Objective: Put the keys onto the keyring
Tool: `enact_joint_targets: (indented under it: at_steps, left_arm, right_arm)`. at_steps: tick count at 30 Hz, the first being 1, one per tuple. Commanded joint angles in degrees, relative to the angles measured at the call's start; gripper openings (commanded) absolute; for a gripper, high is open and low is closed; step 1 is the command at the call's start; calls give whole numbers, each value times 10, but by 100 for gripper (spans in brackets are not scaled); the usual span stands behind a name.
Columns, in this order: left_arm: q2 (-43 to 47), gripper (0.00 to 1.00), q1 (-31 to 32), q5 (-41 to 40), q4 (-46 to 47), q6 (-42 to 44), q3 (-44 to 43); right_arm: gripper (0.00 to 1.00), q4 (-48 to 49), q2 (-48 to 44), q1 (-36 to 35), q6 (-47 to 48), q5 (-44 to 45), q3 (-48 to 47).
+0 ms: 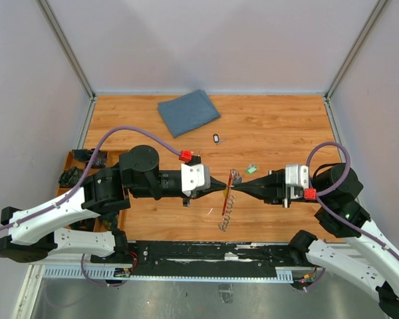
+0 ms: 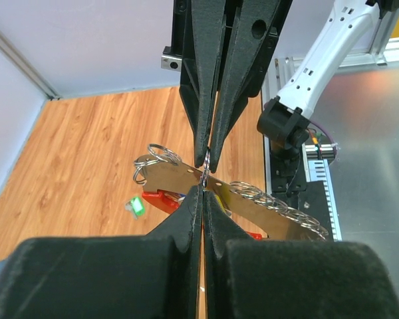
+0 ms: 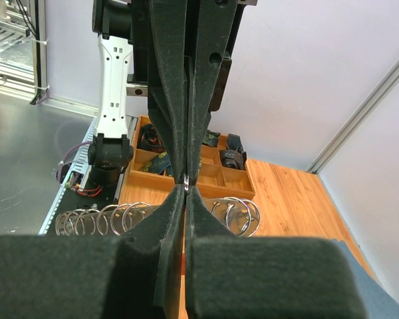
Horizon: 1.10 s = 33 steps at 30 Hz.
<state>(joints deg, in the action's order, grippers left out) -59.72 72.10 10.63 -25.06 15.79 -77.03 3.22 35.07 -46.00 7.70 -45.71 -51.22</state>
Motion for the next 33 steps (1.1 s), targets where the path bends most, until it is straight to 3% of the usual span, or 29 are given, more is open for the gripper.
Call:
enact_joint_targets:
  at_steps: [1,25,33]
  left_arm:
    - [0,0,4,-8,10,2,-15]
    - [-6,1,5,11,26,-6,-5]
    - [6,15,5,7,38,-13,-3]
  right_arm:
    - [0,57,-14,-7,-6,14,-20]
    - [0,133,-10,-7,-42,36,9]
    - [0,115,-12,-7,-35,35,6]
